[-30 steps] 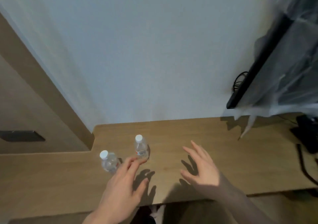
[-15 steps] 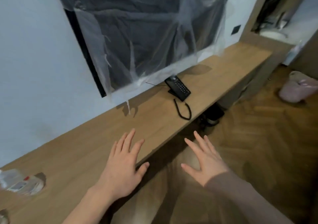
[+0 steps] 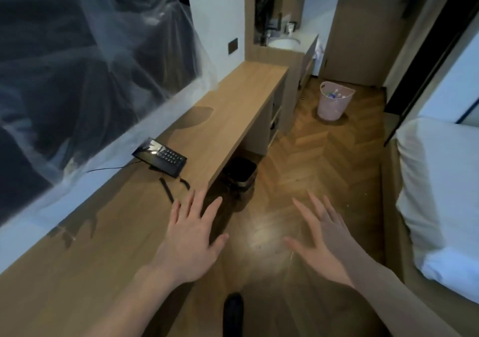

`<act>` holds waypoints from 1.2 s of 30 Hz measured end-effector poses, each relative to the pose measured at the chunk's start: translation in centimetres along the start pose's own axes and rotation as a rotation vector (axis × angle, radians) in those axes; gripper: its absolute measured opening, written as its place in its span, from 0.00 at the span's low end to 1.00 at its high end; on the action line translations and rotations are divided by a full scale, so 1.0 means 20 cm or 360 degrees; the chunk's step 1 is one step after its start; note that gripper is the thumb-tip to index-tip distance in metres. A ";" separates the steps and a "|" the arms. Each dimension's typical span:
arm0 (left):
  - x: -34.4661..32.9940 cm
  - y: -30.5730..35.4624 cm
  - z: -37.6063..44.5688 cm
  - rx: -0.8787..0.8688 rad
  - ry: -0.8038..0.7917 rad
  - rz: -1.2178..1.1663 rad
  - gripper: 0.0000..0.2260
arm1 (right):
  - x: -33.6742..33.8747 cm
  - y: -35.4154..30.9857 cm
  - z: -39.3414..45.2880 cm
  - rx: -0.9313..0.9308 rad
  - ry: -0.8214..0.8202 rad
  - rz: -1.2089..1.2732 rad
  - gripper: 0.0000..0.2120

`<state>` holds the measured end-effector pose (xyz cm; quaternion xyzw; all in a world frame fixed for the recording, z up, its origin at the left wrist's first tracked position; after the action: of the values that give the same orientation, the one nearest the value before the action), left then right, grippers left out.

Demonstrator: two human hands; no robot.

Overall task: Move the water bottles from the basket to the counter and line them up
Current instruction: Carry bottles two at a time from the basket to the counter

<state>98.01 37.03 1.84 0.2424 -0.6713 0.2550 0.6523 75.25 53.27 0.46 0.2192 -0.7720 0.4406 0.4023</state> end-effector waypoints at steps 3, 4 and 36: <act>-0.02 0.07 0.30 -0.0072 -0.0037 -0.0018 0.34 | 0.13 0.10 0.15 -0.0110 0.0051 -0.0085 0.42; -0.04 0.08 0.40 -0.0093 -0.0066 -0.0019 0.34 | 0.16 0.12 0.21 -0.0127 0.0075 -0.0091 0.42; 0.05 1.20 3.25 -0.0445 -0.0198 0.0166 0.37 | 1.60 1.58 1.92 -0.0522 0.0404 -0.0004 0.40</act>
<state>33.30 12.19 0.95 0.1294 -0.7511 0.1772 0.6227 18.27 37.11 -0.44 0.0945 -0.7761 0.3327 0.5273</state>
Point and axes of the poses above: each hand's wrist, its own z-axis towards the middle knuckle, its own x-axis out of the back of the hand, y = z × x, the point moved 5 cm from there along z, towards the middle knuckle, and after that the axes turned 11 degrees about z, right-handed, at the moved point
